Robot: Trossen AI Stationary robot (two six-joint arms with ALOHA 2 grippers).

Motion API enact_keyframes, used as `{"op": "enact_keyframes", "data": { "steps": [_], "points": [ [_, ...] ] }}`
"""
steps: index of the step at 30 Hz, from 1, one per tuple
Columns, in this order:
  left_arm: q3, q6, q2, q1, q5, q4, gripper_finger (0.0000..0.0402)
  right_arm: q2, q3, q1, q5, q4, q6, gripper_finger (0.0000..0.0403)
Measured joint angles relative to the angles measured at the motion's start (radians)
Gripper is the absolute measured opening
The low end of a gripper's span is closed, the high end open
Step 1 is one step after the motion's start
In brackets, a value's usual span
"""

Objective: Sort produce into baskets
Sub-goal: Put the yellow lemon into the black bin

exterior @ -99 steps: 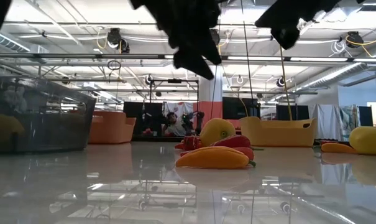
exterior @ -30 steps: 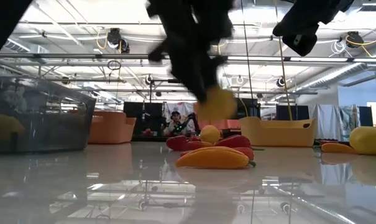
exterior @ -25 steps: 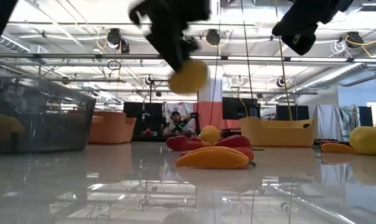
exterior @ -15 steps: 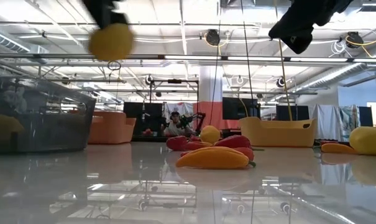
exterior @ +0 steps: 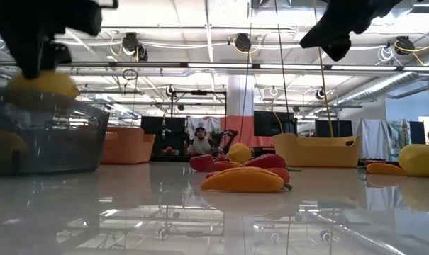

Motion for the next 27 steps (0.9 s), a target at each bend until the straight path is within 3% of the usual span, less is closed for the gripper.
{"op": "enact_keyframes", "data": {
  "steps": [8, 18, 27],
  "points": [
    [-0.033, -0.009, 0.032, -0.005, 0.005, 0.021, 0.0212, 0.000, 0.000, -0.013, 0.000, 0.000, 0.000, 0.0000],
    [-0.033, -0.006, 0.031, -0.005, 0.012, 0.019, 0.0277, 0.000, 0.000, -0.013, 0.000, 0.000, 0.003, 0.0000],
    [0.014, 0.003, 0.031, 0.021, 0.052, 0.086, 0.0285, 0.000, 0.000, -0.013, 0.000, 0.000, 0.004, 0.0000]
  ]
}}
